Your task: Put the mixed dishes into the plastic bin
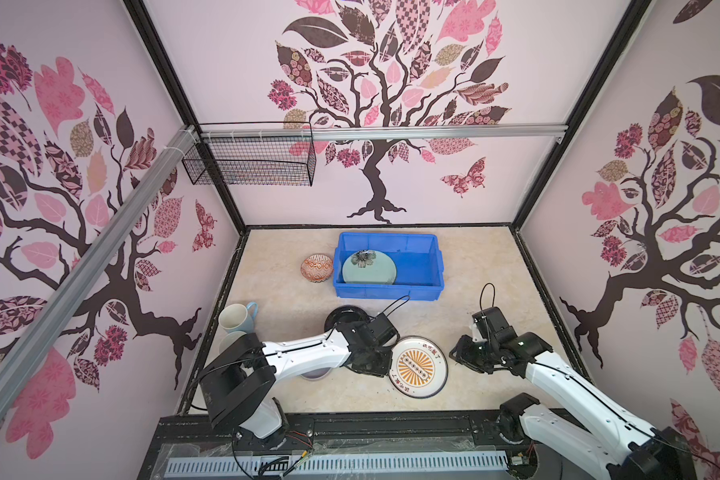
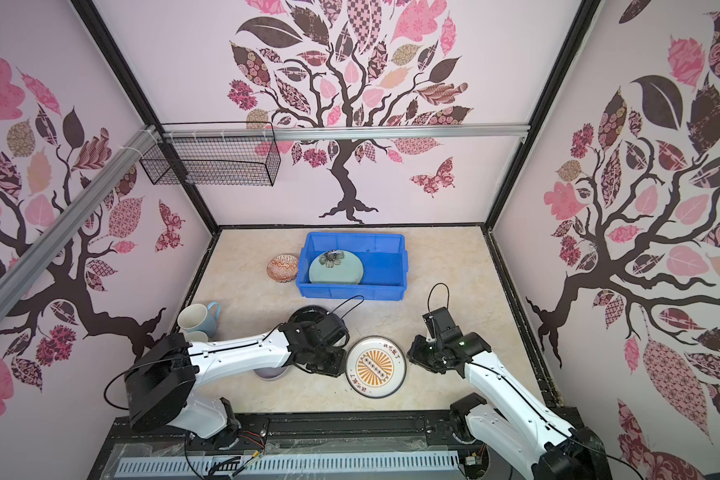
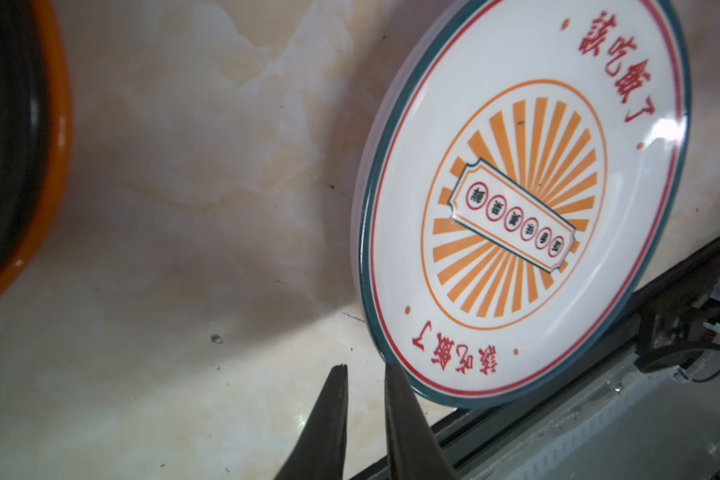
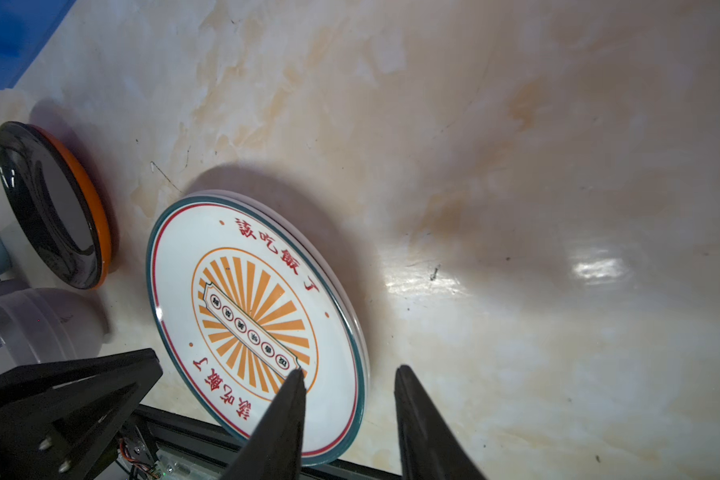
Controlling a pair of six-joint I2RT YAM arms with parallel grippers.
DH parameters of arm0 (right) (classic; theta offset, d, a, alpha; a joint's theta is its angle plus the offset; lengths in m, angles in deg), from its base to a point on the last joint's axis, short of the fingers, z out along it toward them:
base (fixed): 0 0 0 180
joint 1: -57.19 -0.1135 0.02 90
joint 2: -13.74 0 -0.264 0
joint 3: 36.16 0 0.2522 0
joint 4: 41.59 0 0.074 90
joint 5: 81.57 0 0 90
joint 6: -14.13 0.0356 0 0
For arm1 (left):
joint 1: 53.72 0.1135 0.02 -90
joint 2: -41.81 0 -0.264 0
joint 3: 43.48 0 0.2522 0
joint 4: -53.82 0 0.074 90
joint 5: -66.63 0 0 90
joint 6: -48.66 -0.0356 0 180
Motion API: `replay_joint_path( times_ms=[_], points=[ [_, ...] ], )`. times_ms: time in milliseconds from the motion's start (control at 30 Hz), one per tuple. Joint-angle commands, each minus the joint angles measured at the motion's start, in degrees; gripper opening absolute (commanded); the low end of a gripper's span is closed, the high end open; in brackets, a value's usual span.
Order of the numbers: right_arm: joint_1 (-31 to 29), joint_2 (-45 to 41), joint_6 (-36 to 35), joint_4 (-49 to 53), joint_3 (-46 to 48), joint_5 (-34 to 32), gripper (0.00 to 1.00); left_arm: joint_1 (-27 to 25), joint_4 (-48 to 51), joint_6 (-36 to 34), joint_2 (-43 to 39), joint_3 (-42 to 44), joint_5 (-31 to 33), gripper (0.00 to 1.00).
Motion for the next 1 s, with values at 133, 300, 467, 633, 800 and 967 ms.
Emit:
replay_joint_path(
  times_ms=[133,300,467,633,800,967],
  points=[
    [-0.31,1.65,-0.92,0.75,0.25,-0.31,0.39,-0.09,-1.12,-1.58,3.13,-3.14,0.86,0.16],
    [-0.31,2.66,-0.98,-0.22,0.60,-0.05,0.39,-0.09,0.42,-2.59,4.74,-5.63,1.24,0.15],
    [-0.31,4.57,-0.82,-0.71,1.46,-0.24,0.39,-0.08,2.17,-3.09,5.32,-6.93,1.15,0.14],
    [-0.31,3.93,0.22,-2.03,2.10,-0.43,0.40,-0.07,4.88,-3.04,1.23,-5.41,3.49,0.18],
    [-0.33,4.84,0.39,-2.87,2.30,-0.14,0.41,-0.07,5.87,-3.72,-0.99,-5.52,3.79,0.21],
    [-0.31,5.64,0.58,-4.22,2.97,0.28,0.41,-0.04,5.24,-4.51,1.21,-7.39,1.68,0.18]
  ],
)
